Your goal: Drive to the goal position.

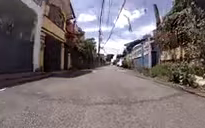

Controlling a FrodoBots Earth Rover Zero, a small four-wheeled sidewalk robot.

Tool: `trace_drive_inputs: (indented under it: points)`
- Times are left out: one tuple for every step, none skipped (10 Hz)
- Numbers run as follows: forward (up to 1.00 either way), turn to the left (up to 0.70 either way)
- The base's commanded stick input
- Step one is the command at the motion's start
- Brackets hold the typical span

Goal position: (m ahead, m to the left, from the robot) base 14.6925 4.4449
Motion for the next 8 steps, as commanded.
trace_drive_inputs:
  points:
    - [0.70, -0.26]
    - [0.70, -0.26]
    - [0.70, -0.26]
    - [0.70, -0.04]
    - [0.70, 0.09]
    - [0.70, 0.09]
    - [0.70, 0.09]
    - [0.70, 0.09]
